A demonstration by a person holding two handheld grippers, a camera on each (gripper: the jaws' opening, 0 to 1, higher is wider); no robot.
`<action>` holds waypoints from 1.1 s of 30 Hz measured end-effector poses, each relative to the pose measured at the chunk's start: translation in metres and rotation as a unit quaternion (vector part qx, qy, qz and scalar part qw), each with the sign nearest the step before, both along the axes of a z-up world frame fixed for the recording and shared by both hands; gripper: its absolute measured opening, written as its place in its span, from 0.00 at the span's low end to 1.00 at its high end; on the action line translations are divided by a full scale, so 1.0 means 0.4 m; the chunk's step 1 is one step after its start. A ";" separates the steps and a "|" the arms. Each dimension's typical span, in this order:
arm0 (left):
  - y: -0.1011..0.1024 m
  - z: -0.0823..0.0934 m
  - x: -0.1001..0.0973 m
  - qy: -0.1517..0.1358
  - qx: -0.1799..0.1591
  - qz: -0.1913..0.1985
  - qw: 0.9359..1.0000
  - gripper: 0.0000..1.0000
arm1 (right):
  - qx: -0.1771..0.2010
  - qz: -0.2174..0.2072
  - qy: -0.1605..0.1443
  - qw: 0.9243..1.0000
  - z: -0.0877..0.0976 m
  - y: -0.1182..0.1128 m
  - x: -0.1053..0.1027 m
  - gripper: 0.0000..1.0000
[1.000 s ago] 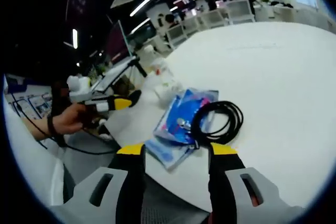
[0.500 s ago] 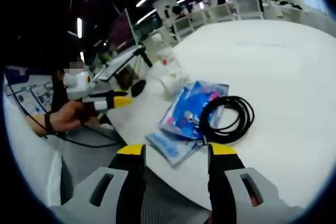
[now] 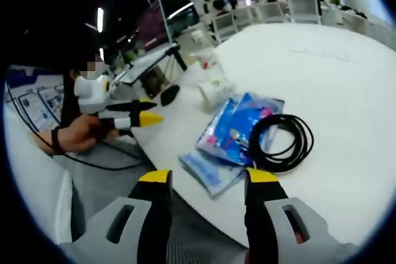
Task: Arrange the tabletop items into an orderly group along one side of the table until the central work area is clear of visible clutter.
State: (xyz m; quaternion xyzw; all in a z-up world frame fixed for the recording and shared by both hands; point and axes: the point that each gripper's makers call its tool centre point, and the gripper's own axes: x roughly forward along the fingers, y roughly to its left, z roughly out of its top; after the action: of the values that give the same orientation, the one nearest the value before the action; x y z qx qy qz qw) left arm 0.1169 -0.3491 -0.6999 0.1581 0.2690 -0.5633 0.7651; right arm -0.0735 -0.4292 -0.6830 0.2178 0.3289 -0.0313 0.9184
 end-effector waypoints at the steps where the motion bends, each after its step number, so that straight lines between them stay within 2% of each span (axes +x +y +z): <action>1: 0.003 -0.001 -0.002 -0.002 0.002 0.001 1.000 0.50 | 0.000 -0.001 -0.001 1.000 0.000 0.001 0.002 0.45; 14: -0.002 0.005 -0.010 -0.024 0.002 -0.012 1.000 0.51 | -0.004 0.007 0.006 1.000 0.002 0.017 0.032 0.41; 20: -0.007 0.011 -0.020 -0.027 -0.004 -0.024 0.999 0.51 | -0.014 0.023 0.023 0.999 -0.009 0.025 0.056 0.40; 25: -0.011 0.015 -0.024 -0.031 -0.006 -0.029 0.999 0.51 | -0.017 0.027 0.027 0.999 -0.010 0.025 0.085 0.39; 33: -0.013 0.014 -0.027 -0.036 -0.005 -0.035 0.999 0.51 | -0.036 0.063 0.032 0.997 -0.009 0.034 0.139 0.41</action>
State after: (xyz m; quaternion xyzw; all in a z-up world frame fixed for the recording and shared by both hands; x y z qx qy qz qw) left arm 0.1060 -0.3542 -0.6945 0.1836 0.2329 -0.5852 0.7547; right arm -0.0181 -0.4155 -0.6868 0.1618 0.3699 0.0079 0.9148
